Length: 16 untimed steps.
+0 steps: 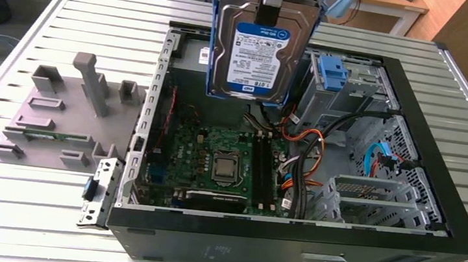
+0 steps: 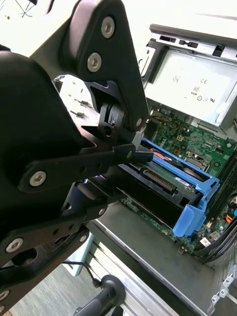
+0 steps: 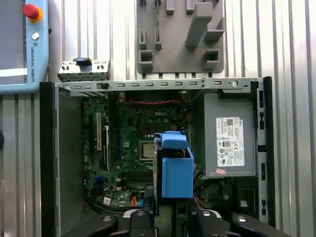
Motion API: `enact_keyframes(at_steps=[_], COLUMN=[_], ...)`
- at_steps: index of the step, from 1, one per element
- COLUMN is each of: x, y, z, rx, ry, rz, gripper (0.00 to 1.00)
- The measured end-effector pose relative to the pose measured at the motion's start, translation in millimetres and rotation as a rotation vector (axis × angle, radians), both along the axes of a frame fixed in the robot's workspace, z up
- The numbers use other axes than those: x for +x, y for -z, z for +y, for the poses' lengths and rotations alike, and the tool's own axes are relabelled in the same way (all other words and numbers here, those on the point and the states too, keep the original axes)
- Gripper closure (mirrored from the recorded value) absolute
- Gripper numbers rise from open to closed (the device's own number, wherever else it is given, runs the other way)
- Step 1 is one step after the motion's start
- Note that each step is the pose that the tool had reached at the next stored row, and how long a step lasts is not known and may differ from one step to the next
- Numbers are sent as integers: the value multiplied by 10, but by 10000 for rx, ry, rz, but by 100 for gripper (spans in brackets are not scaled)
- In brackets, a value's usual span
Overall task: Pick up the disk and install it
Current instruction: 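Pick up the disk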
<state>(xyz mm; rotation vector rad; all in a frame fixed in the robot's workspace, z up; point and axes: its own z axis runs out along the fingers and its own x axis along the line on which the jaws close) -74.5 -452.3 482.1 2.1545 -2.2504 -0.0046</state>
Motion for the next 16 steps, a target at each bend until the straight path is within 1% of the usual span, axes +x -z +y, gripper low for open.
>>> enact_keyframes(at_steps=[9,12,16], x=[0,0,0], y=[0,0,0], z=[-26,-27,-42], rx=[-1,0,-1], ry=[0,0,0], rz=[0,0,1], gripper=[65,65,65])
